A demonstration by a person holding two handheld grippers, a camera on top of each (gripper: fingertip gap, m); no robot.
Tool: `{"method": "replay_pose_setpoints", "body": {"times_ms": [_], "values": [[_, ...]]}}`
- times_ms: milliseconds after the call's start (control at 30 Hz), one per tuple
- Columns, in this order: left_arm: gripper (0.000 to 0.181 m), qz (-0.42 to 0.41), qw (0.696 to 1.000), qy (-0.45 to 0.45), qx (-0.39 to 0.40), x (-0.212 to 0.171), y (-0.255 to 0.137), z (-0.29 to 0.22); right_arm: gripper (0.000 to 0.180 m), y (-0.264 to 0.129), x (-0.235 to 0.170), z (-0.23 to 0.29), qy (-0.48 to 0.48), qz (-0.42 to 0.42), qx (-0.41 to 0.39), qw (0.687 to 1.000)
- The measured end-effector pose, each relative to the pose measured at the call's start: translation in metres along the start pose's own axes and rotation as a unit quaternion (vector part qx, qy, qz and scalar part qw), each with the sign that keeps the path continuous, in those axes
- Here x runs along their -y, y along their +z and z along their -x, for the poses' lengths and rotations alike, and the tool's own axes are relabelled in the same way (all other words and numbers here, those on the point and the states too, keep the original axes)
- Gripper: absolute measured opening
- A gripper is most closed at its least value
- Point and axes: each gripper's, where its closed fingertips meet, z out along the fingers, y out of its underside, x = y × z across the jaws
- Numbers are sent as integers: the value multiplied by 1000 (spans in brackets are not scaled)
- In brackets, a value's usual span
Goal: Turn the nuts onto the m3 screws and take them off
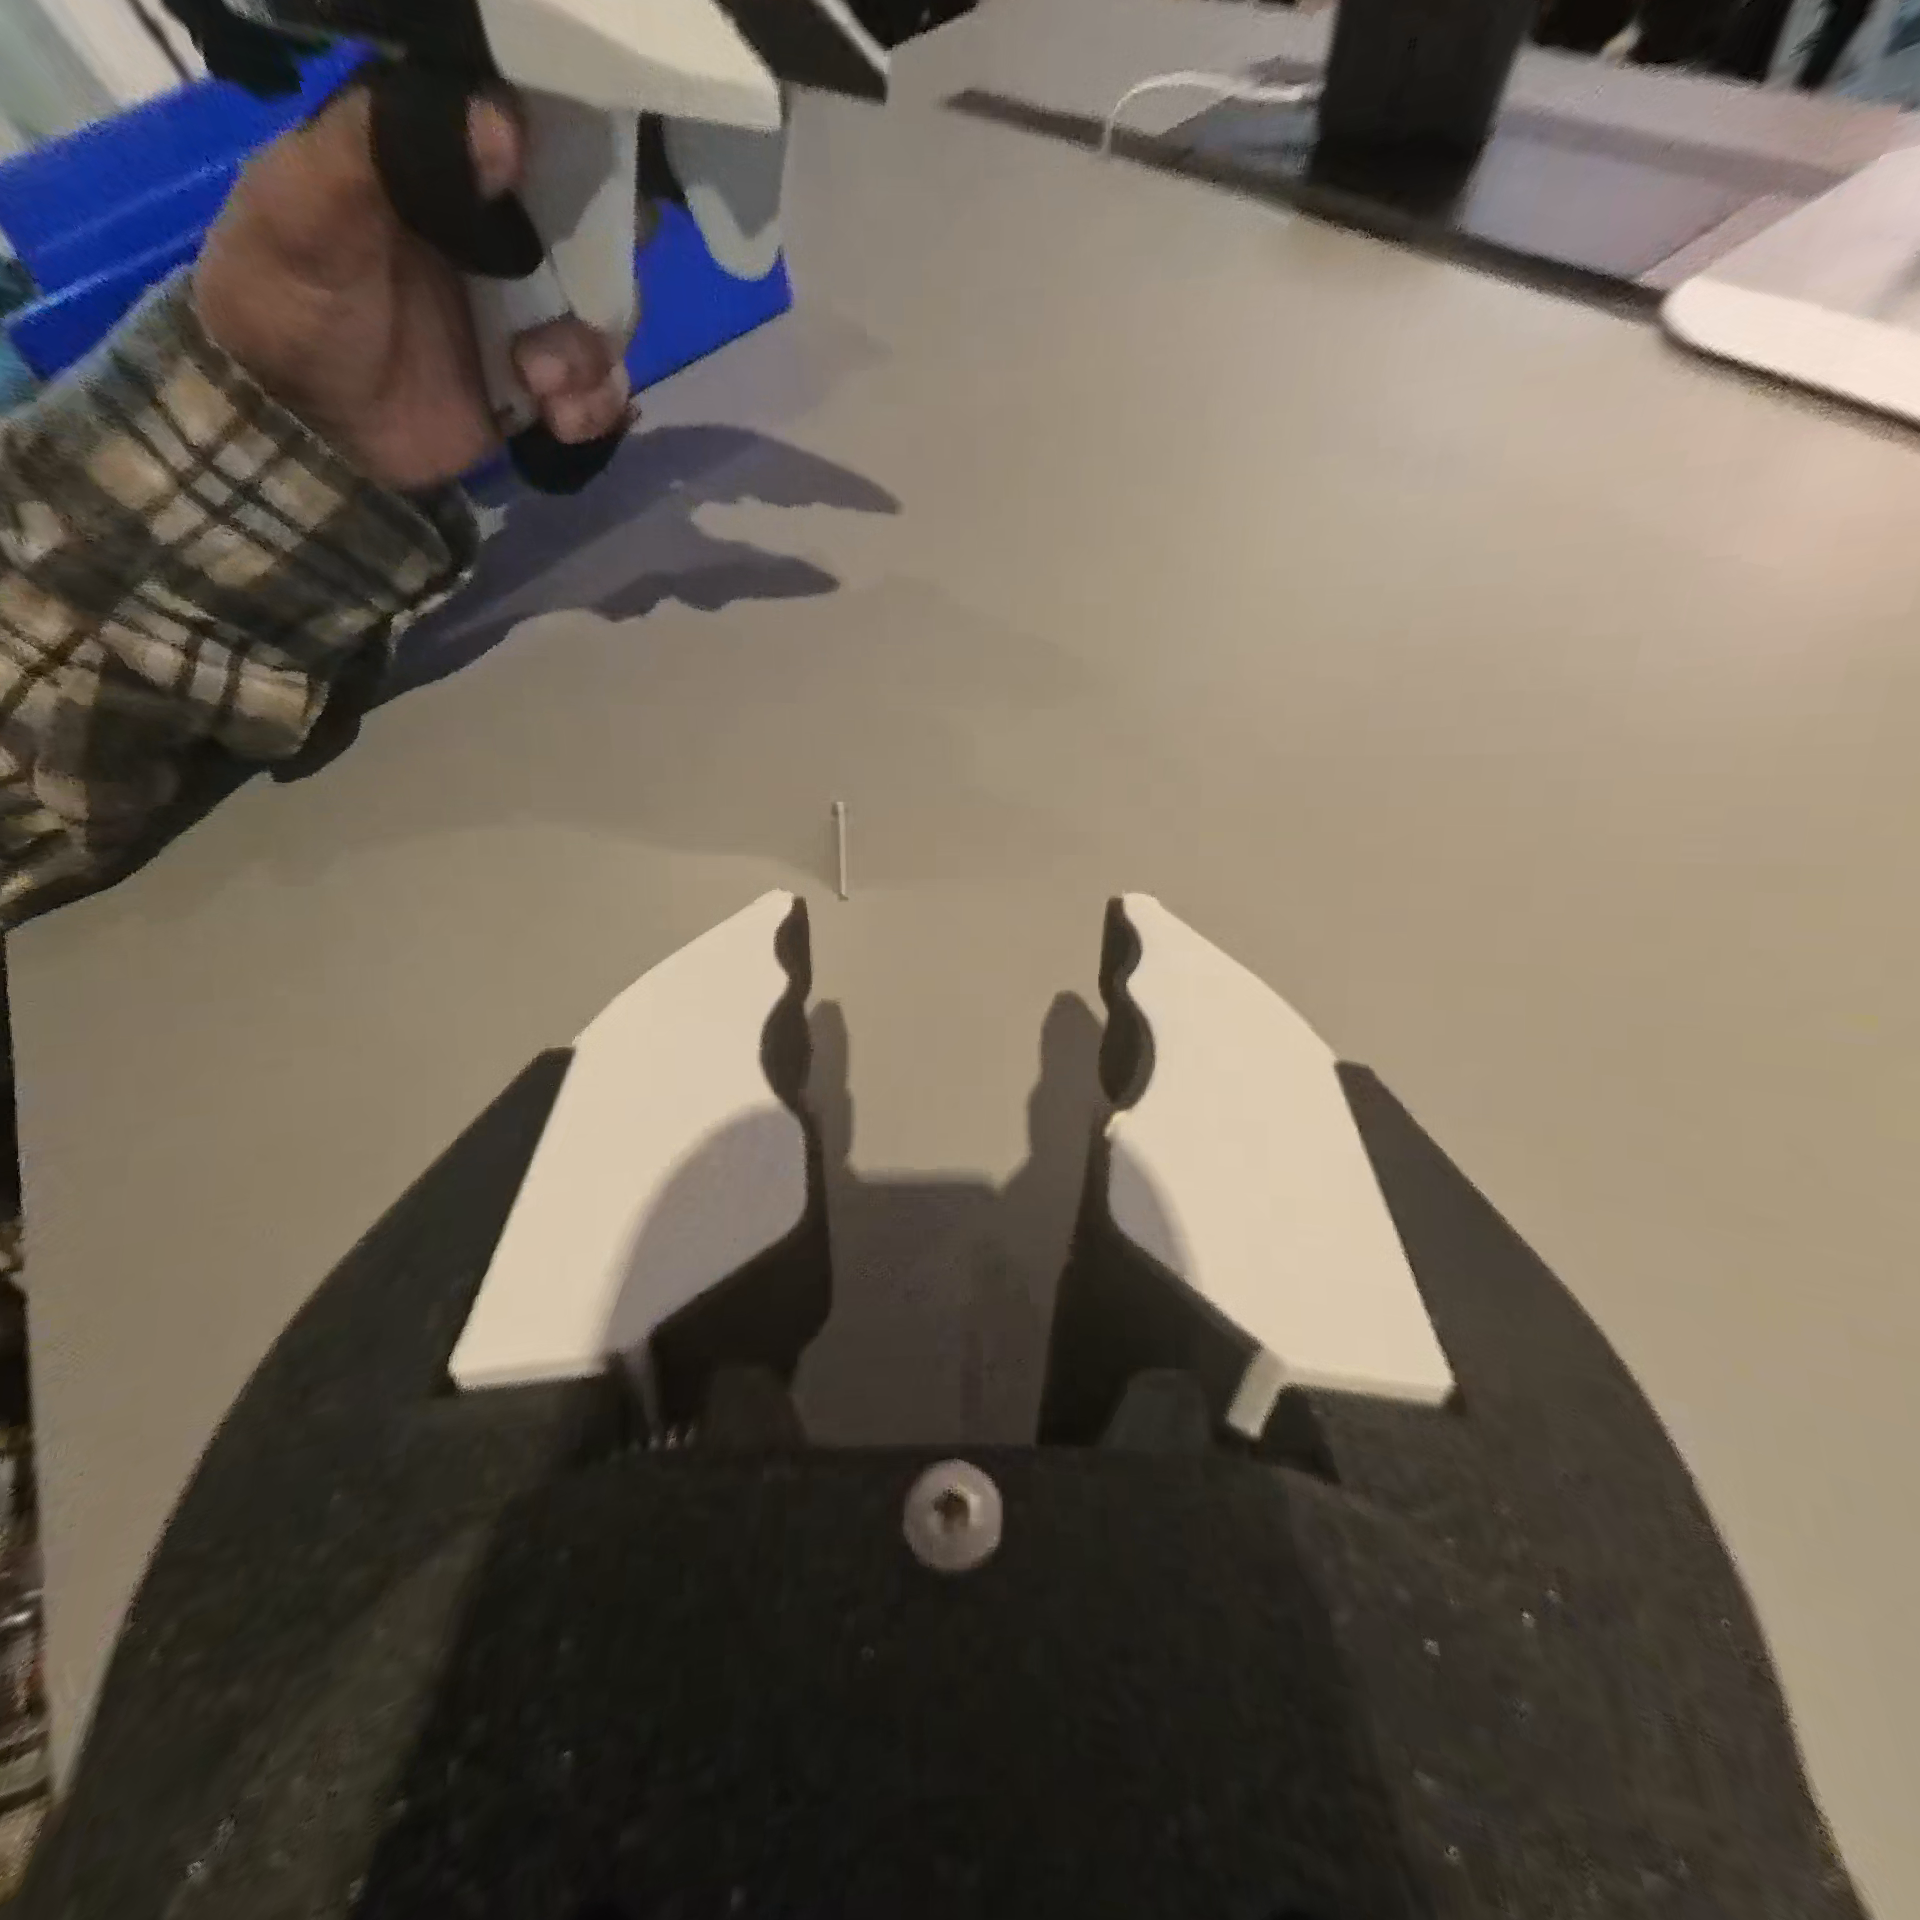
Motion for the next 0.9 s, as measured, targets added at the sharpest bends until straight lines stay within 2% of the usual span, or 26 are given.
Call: {"method": "replay_pose_setpoints", "body": {"times_ms": [133,267,633,900], "values": [[40,7,1000,6,10,-3,1,3,47,39,-8,15,-2,47,35,998],[40,7,1000,6,11,-4,-1,5,40,59,-16,24,-13,84,51,995],[40,11,1000,16,8,-2,-1,1,31,75,-28,33,-38,148,51,987],[40,11,1000,19,6,-2,-1,-1,25,72,-31,30,-50,153,41,986]]}}
